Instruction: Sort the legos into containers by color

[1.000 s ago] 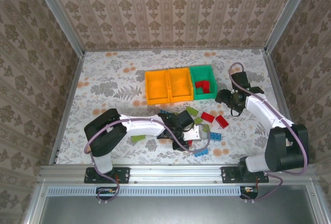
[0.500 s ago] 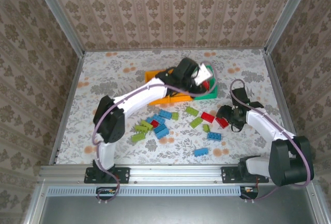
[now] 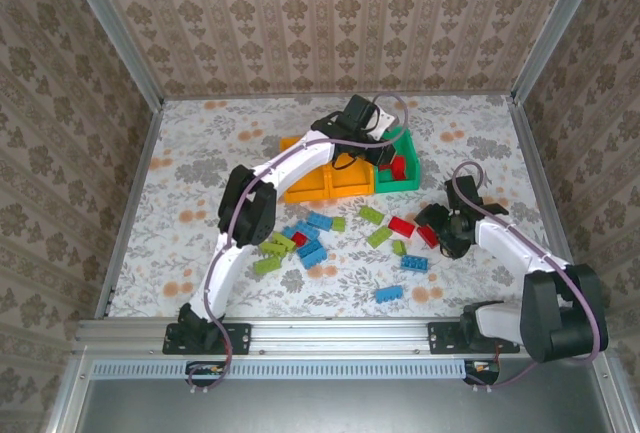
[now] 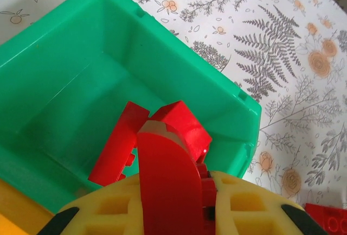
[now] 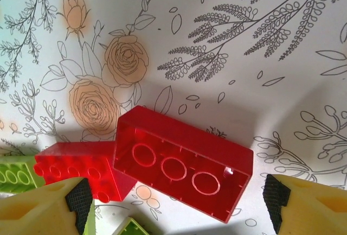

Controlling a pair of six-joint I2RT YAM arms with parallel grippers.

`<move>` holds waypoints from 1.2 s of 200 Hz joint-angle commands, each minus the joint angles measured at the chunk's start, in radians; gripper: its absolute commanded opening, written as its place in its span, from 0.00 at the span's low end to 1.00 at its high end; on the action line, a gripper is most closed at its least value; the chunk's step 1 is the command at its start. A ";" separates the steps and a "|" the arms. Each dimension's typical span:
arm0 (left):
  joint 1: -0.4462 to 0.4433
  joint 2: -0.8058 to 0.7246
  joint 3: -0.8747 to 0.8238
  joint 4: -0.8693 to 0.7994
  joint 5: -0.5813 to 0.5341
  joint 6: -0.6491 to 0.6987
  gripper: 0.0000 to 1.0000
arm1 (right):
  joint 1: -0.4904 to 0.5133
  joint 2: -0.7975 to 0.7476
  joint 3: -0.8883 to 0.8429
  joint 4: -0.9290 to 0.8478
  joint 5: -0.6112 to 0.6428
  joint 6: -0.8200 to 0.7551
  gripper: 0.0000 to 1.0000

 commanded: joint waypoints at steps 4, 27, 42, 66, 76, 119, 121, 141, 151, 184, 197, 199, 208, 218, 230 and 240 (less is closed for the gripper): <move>0.005 0.027 0.066 0.056 0.054 -0.075 0.23 | 0.006 0.029 0.007 0.020 -0.004 0.063 0.88; 0.003 0.045 0.077 0.061 0.061 -0.099 0.36 | 0.006 0.077 0.030 0.021 -0.010 0.065 0.89; 0.003 0.041 0.073 0.060 0.062 -0.111 0.45 | 0.006 0.103 0.040 0.021 -0.008 0.065 0.89; -0.003 0.002 0.038 0.083 0.061 -0.117 0.57 | 0.006 0.133 0.054 0.022 -0.004 0.059 0.89; -0.006 -0.024 0.007 0.103 0.057 -0.112 0.62 | 0.005 0.162 0.060 0.021 -0.002 0.054 0.88; -0.013 -0.174 -0.152 0.173 0.025 -0.070 0.69 | 0.005 0.211 0.082 0.011 0.023 0.018 0.78; -0.014 -0.181 -0.162 0.176 0.022 -0.067 0.69 | 0.004 0.213 0.082 0.011 0.021 0.018 0.77; -0.013 -0.265 -0.261 0.205 -0.009 -0.039 0.70 | 0.005 0.212 0.085 0.017 0.017 0.013 0.68; -0.011 -0.306 -0.319 0.214 -0.026 -0.024 0.71 | 0.007 0.198 0.086 0.021 0.017 0.011 0.63; -0.001 -0.457 -0.517 0.238 -0.092 0.026 0.71 | 0.046 0.106 0.177 -0.038 0.071 -0.064 0.51; 0.003 -0.513 -0.592 0.238 -0.114 0.040 0.72 | 0.065 0.088 0.230 -0.039 0.081 -0.106 0.51; 0.004 -0.521 -0.604 0.238 -0.116 0.042 0.72 | 0.066 0.087 0.238 -0.039 0.082 -0.112 0.51; 0.005 -0.554 -0.651 0.229 -0.130 0.053 0.72 | 0.070 0.086 0.277 -0.039 0.078 -0.133 0.52; 0.003 -0.585 -0.701 0.218 -0.141 0.060 0.72 | 0.071 0.095 0.313 -0.024 0.066 -0.150 0.52; 0.002 -0.619 -0.763 0.211 -0.147 0.066 0.72 | 0.071 0.120 0.355 0.005 0.048 -0.163 0.53; 0.000 -0.643 -0.820 0.211 -0.149 0.067 0.72 | 0.072 0.166 0.396 0.020 0.032 -0.168 0.53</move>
